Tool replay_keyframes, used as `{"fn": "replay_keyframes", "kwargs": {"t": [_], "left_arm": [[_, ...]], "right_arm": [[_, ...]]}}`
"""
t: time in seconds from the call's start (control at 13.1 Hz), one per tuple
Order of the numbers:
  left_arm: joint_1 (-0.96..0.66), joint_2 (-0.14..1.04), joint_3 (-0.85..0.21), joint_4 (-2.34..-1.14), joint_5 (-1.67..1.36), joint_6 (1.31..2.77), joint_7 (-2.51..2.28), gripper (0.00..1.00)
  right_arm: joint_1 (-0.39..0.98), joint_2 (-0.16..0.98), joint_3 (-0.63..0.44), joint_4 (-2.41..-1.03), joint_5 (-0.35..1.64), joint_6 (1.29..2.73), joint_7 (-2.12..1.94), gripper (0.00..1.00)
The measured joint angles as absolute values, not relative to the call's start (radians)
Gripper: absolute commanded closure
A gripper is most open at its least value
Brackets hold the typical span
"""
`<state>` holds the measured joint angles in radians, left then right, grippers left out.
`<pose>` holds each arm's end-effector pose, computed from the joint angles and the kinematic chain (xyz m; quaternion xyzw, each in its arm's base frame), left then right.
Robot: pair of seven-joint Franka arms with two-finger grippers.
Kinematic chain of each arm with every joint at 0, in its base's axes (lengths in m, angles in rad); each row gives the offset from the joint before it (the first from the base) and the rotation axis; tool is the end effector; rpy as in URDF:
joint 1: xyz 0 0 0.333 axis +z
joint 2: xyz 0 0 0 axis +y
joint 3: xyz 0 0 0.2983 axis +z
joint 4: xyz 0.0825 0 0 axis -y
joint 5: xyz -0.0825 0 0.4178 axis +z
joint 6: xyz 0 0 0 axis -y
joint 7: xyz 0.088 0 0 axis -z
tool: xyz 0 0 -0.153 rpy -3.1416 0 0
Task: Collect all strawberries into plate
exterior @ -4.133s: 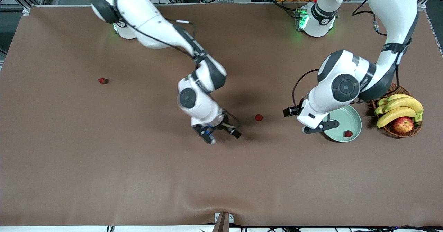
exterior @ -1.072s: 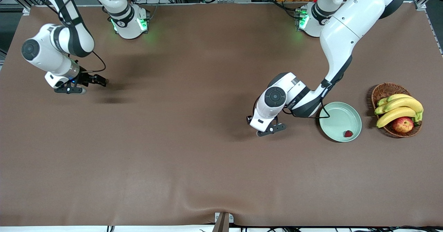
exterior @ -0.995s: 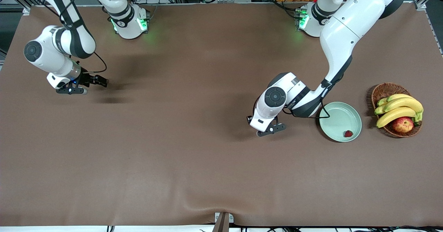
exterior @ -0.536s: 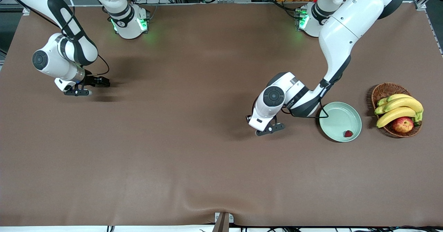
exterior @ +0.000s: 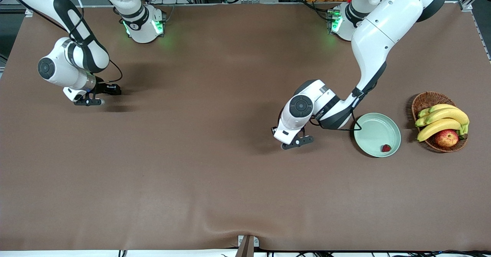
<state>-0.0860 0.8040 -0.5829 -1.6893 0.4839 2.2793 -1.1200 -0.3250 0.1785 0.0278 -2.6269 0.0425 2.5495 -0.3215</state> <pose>0.5514 -0.3926 0.1016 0.9914 0.1254 -0.0374 0.0006 0.3794 -0.1145 0.0745 -0.9917 0.0069 0.1179 0.0503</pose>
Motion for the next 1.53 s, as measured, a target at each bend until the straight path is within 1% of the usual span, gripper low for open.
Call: {"fn": "replay_keyframes", "kwargs": {"t": [0.08, 0.15, 0.23, 0.31, 0.46, 0.61, 0.84, 1.15, 1.38, 1.53], "left_arm": [[-0.086, 0.806, -0.583, -1.689, 0.484, 2.279, -1.120, 0.97], [-0.086, 0.807, -0.583, -1.689, 0.484, 2.278, -1.120, 1.00], [-0.086, 0.807, -0.583, -1.689, 0.484, 2.277, -1.120, 1.00], [-0.085, 0.807, -0.583, -1.688, 0.484, 2.277, -1.120, 1.00], [-0.073, 0.806, -0.581, -1.681, 0.485, 2.271, -1.120, 1.00], [-0.028, 0.790, -0.580, -1.667, 0.491, 2.264, -1.111, 1.00], [0.067, 0.727, -0.583, -1.655, 0.491, 2.203, -1.009, 1.00], [0.184, 0.652, -0.588, -1.654, 0.491, 2.096, -0.847, 1.00], [0.250, 0.648, -0.588, -1.669, 0.491, 2.052, -0.757, 1.00], [0.295, 0.650, -0.586, -1.698, 0.491, 2.049, -0.708, 1.00]], "right_arm": [[-0.325, 0.178, 0.028, -2.627, 0.043, 2.540, -0.324, 0.59], [-0.325, 0.178, 0.028, -2.627, 0.042, 2.535, -0.326, 0.76], [-0.326, 0.177, 0.027, -2.626, 0.042, 2.532, -0.326, 0.91], [-0.326, 0.177, 0.027, -2.626, 0.042, 2.530, -0.327, 1.00], [-0.326, 0.177, 0.027, -2.625, 0.041, 2.527, -0.328, 1.00], [-0.325, 0.177, 0.031, -2.613, 0.041, 2.506, -0.330, 1.00], [-0.309, 0.177, 0.043, -2.515, 0.041, 2.396, -0.330, 1.00], [-0.229, 0.191, 0.047, -2.294, 0.108, 2.232, -0.280, 1.00], [-0.132, 0.269, 0.051, -2.066, 0.164, 2.110, -0.151, 1.00], [-0.067, 0.337, 0.053, -1.930, 0.201, 2.083, -0.040, 1.00]]}}
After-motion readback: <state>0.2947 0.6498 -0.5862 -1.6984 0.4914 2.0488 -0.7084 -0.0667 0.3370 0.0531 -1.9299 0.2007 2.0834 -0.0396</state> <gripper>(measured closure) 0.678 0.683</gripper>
